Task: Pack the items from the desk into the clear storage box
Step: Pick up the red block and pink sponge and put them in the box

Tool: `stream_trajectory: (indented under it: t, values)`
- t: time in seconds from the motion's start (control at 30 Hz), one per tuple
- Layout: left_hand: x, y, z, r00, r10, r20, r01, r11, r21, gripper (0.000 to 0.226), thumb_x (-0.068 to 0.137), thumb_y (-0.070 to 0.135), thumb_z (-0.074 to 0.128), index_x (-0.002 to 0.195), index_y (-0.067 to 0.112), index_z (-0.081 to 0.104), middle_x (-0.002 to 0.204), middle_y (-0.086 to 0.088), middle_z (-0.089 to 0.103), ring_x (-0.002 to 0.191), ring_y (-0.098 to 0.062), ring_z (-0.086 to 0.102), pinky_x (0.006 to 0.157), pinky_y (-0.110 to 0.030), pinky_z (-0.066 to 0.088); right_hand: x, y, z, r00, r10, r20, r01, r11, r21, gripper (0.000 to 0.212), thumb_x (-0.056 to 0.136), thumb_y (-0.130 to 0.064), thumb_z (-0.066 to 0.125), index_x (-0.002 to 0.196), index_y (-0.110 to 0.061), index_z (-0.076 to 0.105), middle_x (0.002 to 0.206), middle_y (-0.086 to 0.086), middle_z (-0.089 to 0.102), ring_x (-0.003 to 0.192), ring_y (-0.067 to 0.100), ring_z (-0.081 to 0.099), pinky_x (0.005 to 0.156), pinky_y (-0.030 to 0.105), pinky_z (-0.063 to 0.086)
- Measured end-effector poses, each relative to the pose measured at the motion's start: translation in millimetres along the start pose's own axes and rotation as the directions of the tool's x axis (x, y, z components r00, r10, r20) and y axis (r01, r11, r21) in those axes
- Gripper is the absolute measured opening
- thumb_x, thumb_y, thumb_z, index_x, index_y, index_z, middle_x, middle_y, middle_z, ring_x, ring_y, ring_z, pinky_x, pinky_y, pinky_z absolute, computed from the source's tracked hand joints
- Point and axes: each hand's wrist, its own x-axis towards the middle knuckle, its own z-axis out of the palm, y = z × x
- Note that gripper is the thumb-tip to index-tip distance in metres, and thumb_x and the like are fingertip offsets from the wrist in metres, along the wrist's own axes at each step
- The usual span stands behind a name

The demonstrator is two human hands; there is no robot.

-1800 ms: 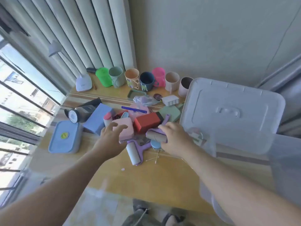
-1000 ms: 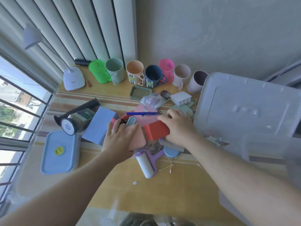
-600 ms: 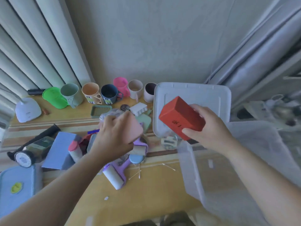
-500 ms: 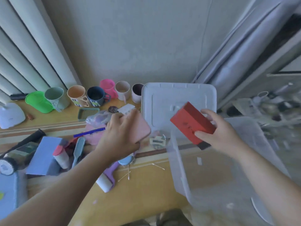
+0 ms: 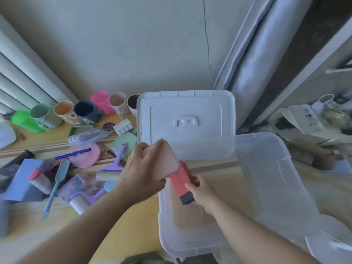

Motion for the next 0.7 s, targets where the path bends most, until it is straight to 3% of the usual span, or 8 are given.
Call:
stream_trajectory:
  t: [0.1, 0.17, 0.27, 0.33, 0.4, 0.47, 0.6, 0.7]
  values:
    - [-4.0, 3.8, 1.7, 1.0, -0.008, -0.012, 0.008, 1.0, 0.007, 0.1, 0.067, 0.024, 0.077, 0.148, 0.051, 0.024, 0.125, 0.005, 0.032, 0.108, -0.023, 0.042, 0.073, -0.038, 0.049, 10.1, 7.6, 8.6, 0.999, -0.047, 0.019, 0.05, 0.976, -0.21, 0.029, 0.093, -0.053, 0.061, 0.113, -0.032, 0.057, 0.107, -0.01, 0.069, 0.096, 0.017, 0.067, 0.081, 0.041, 0.056]
    - [-8.5, 3.4, 5.0, 1.0, -0.008, -0.008, 0.008, 1.0, 0.02, 0.103, 0.066, 0.025, 0.079, 0.151, 0.048, 0.024, 0.128, 0.004, 0.032, 0.113, -0.025, 0.041, 0.075, -0.039, 0.048, 11.7, 6.9, 5.9, 0.993, -0.097, 0.074, 0.12, 0.896, -0.428, 0.029, 0.096, -0.056, 0.054, 0.107, -0.03, 0.057, 0.101, -0.008, 0.067, 0.093, 0.02, 0.065, 0.072, 0.036, 0.05]
    - [-13.7, 8.2, 11.2, 1.0, -0.02, 0.003, 0.019, 0.999, 0.034, 0.103, 0.067, 0.026, 0.078, 0.152, 0.047, 0.026, 0.133, 0.002, 0.034, 0.128, -0.022, 0.032, 0.078, -0.04, 0.047, 13.4, -0.7, -3.5, 0.967, -0.152, 0.202, 0.244, 0.771, -0.588, 0.022, 0.096, -0.052, 0.054, 0.099, -0.031, 0.058, 0.095, -0.007, 0.066, 0.089, 0.022, 0.063, 0.075, 0.037, 0.053]
    - [-14.7, 12.6, 15.6, 1.0, 0.022, 0.013, -0.023, 0.998, 0.064, 0.101, 0.065, 0.027, 0.077, 0.152, 0.045, 0.028, 0.134, 0.001, 0.036, 0.126, -0.025, 0.038, 0.077, -0.041, 0.05, 12.4, -9.4, -16.4, 0.948, -0.148, 0.281, 0.306, 0.665, -0.681, 0.025, 0.094, -0.05, 0.057, 0.104, -0.028, 0.062, 0.099, -0.004, 0.066, 0.094, 0.024, 0.063, 0.076, 0.037, 0.053]
    - [-14.4, 18.0, 18.4, 0.997, 0.075, 0.034, -0.078, 0.993, 0.083, 0.098, 0.065, 0.029, 0.075, 0.152, 0.044, 0.031, 0.134, 0.0, 0.038, 0.119, -0.029, 0.046, 0.079, -0.04, 0.05, 5.6, -19.7, -37.3, 0.918, -0.232, 0.321, 0.395, 0.585, -0.708, 0.037, 0.094, -0.045, 0.059, 0.128, -0.033, 0.06, 0.126, -0.005, 0.064, 0.117, 0.024, 0.061, 0.091, 0.04, 0.053]
    - [-13.0, 24.6, 21.4, 0.988, 0.143, 0.055, -0.148, 0.984, 0.102, 0.093, 0.069, 0.035, 0.071, 0.154, 0.041, 0.032, 0.136, -0.003, 0.041, 0.117, -0.032, 0.049, 0.08, -0.039, 0.048, -13.9, -33.7, -63.0, 0.872, -0.354, 0.339, 0.489, 0.575, -0.656, 0.065, 0.088, -0.046, 0.062, 0.149, -0.044, 0.04, 0.149, -0.01, 0.05, 0.134, 0.017, 0.051, 0.104, 0.042, 0.049]
    - [-13.2, 37.5, 43.4, 0.945, 0.278, 0.17, -0.302, 0.944, 0.135, 0.105, 0.072, 0.046, 0.07, 0.162, 0.037, 0.015, 0.145, -0.007, 0.039, 0.125, -0.033, 0.048, 0.086, -0.046, 0.056, -65.9, -55.4, -101.5, 0.782, -0.496, 0.379, 0.622, 0.579, -0.527, 0.114, 0.071, -0.052, 0.083, 0.16, -0.045, 0.013, 0.159, -0.022, 0.026, 0.143, -0.004, 0.032, 0.109, 0.024, 0.04]
    - [-21.6, 51.6, 69.8, 0.919, 0.305, 0.252, -0.316, 0.949, 0.004, 0.119, 0.07, 0.032, 0.07, 0.163, 0.038, -0.004, 0.147, -0.007, 0.036, 0.13, -0.032, 0.046, 0.093, -0.044, 0.055, -75.9, -43.4, -103.1, 0.767, -0.512, 0.387, 0.634, 0.51, -0.582, 0.119, 0.065, -0.06, 0.084, 0.16, -0.036, 0.017, 0.159, -0.02, 0.022, 0.145, 0.004, 0.033, 0.11, 0.028, 0.042]
